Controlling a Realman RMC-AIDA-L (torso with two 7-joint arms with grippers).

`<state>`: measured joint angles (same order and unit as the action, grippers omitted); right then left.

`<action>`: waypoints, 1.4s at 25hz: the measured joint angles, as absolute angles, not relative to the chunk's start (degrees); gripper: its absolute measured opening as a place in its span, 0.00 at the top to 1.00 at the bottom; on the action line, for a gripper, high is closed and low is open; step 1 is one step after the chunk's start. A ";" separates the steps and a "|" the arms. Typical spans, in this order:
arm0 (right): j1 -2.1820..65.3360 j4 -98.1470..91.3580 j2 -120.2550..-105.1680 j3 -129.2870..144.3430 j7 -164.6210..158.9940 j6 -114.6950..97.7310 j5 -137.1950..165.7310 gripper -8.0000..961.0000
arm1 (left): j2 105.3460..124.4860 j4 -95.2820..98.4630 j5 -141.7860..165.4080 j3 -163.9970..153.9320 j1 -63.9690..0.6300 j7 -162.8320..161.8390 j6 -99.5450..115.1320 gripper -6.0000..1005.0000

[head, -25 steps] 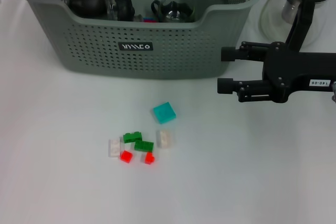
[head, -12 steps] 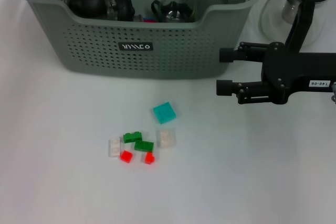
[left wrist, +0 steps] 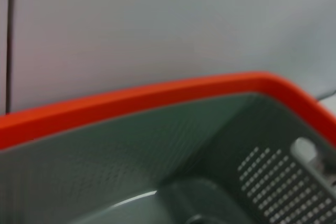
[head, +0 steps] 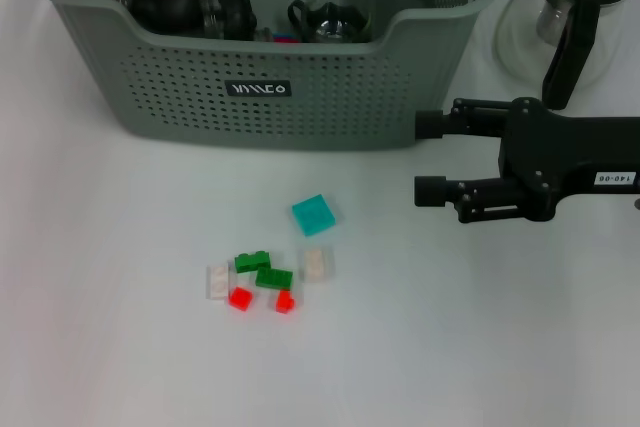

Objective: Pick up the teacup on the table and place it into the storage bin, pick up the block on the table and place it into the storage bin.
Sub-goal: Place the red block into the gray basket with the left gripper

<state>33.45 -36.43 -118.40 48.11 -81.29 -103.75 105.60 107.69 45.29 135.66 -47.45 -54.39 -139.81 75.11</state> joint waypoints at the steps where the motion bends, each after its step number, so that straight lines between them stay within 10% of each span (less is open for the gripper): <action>1: 33.32 -36.42 -118.41 48.16 -81.17 -104.06 105.61 0.11 | 107.79 44.90 136.33 -47.69 -54.65 -140.00 74.83 0.81; 18: 32.95 -36.38 -118.54 47.90 -80.99 -104.60 105.65 0.11 | 113.59 45.24 151.16 -52.26 -56.56 -143.63 69.35 0.81; 31: 32.95 -36.41 -118.53 47.71 -80.98 -104.13 105.63 0.11 | 117.36 62.70 138.99 -51.22 -46.62 -139.57 72.10 0.31; 35: 32.96 -36.39 -118.49 47.69 -80.97 -104.07 105.52 0.11 | 117.78 66.62 119.87 -48.07 -39.45 -131.43 75.97 0.32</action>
